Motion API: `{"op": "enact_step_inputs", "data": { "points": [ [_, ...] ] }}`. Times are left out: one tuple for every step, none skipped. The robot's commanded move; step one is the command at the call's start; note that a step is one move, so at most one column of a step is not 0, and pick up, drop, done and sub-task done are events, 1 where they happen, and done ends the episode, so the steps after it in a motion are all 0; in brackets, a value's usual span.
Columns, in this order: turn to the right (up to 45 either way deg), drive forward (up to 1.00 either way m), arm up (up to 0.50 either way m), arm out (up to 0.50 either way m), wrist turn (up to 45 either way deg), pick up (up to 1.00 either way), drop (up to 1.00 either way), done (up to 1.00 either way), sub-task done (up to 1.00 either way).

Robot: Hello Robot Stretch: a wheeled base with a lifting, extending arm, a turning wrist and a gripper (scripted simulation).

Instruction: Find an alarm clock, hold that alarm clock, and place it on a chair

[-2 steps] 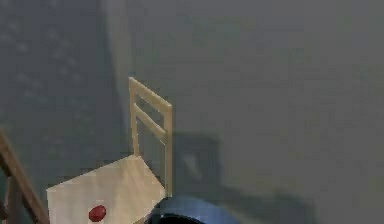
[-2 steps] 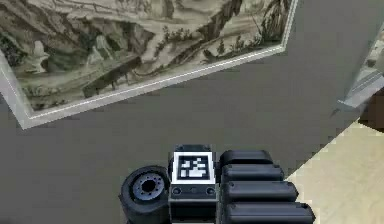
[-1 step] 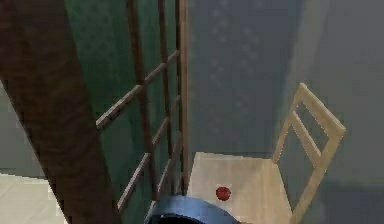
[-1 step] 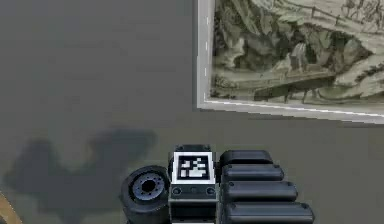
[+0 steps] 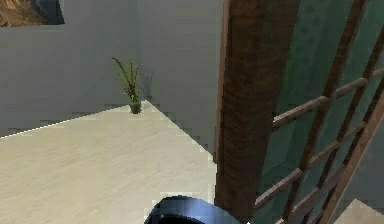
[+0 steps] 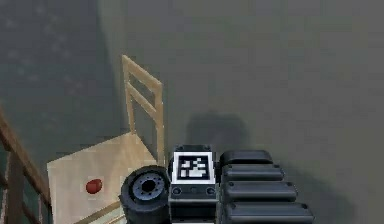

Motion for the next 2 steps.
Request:
{"op": "enact_step_inputs", "data": {
  "points": [
    [-12.0,0.0,0.0,0.0,0.0,0.0,0.0,0.0,0.0],
    [0.0,0.0,0.0,0.48,0.0,0.0,0.0,0.0,0.0]
  ]
}}
